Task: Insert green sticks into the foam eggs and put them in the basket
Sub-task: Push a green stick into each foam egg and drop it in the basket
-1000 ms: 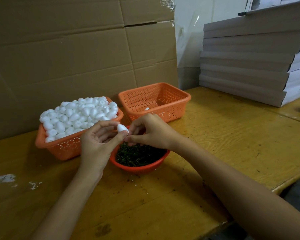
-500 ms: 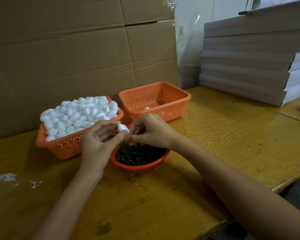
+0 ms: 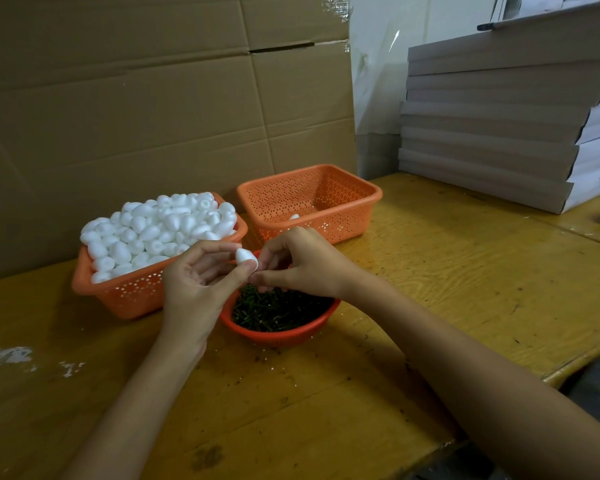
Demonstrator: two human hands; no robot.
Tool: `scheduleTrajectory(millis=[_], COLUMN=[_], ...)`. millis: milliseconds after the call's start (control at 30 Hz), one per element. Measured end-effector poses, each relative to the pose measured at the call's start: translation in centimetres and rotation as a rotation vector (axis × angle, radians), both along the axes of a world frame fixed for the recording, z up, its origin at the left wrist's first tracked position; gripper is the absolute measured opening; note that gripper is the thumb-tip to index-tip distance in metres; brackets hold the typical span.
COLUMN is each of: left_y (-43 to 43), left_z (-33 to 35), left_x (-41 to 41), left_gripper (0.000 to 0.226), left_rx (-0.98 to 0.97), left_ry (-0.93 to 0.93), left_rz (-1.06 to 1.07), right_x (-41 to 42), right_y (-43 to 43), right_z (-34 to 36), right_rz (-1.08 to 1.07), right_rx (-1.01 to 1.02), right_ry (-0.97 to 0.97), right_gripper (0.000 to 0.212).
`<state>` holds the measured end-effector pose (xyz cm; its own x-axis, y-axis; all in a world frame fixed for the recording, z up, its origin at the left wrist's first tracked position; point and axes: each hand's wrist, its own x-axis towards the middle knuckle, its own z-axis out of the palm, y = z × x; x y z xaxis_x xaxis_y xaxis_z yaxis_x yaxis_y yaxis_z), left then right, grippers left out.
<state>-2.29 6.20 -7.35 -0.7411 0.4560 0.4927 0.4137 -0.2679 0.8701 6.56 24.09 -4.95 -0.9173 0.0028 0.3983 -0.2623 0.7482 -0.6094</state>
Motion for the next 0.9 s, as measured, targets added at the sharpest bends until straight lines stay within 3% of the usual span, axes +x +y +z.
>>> scheduleTrajectory(millis=[900], left_y=[0.14], left_z=[0.22], left_x=[0.5], left_gripper=[0.032], left_rx=[0.028], left_ry=[0.03], left_rz=[0.017], right_x=[0.05], right_y=[0.13], right_z=[0.04], right_rz=[-0.004], right_rx=[-0.085], right_ry=[0.018], right_gripper=[0.017])
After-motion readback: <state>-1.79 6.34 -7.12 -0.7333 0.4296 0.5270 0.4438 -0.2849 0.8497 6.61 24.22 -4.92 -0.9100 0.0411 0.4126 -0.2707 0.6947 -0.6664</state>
